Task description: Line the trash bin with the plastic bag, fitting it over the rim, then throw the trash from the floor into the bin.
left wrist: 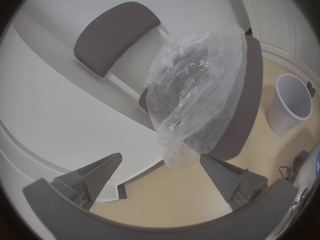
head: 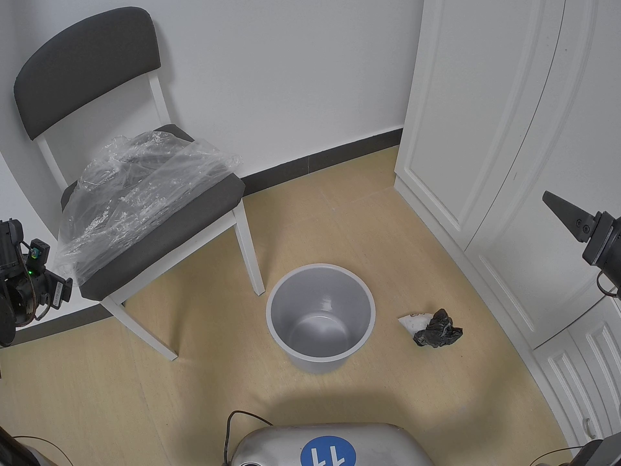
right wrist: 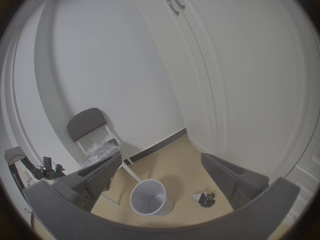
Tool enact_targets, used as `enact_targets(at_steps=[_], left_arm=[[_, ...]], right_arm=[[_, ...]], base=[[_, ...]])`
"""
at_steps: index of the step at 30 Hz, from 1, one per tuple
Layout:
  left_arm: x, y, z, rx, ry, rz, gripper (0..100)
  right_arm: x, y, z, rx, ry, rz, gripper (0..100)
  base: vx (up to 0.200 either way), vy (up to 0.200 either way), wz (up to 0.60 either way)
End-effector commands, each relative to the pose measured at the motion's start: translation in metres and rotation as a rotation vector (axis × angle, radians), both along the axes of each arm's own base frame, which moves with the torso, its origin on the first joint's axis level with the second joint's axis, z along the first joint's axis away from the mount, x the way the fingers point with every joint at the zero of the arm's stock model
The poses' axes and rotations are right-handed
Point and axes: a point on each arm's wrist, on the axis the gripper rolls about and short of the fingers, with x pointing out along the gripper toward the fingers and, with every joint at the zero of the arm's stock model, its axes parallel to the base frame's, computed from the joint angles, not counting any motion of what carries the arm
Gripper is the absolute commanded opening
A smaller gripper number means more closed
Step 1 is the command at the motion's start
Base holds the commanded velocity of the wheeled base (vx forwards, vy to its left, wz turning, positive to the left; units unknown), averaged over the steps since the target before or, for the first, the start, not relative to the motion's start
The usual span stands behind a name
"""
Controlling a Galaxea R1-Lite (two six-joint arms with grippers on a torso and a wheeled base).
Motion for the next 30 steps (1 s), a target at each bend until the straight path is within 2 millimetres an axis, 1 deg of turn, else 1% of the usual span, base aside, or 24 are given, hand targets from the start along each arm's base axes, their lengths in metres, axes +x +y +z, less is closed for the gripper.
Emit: enact_targets(at_steps=[1,13,19,23,30], left_arm=[[0.009,0.005,-0.012,-0.010,0.027,0.007,100],[0.025,0.020,-0.008,0.001,-0.066,0.024,100],[0.030,0.022,-0.011,-0.006,-0.085,0.023,100],[0.034,0.021,-0.014,-0.031,-0.101,-0.047,100],[0.040,0.023,-0.011,-0.022,-0.116,-0.052,100]], right_arm=[[0.000,-0.001,0.001,0.001,-0.005,-0.004,100],[0.000,-0.001,0.002,0.007,-0.008,-0.004,100],[-0.001,-0.001,0.002,0.009,-0.009,-0.002,100],[-0.001,-0.001,0.005,0.012,-0.018,-0.004,100],[0.000,-0.001,0.004,0.011,-0.015,-0.004,100]], base=[[0.000,0.000,0.00],[0.000,0.000,0.00],[0.000,0.000,0.00],[0.000,0.000,0.00],[0.000,0.000,0.00]])
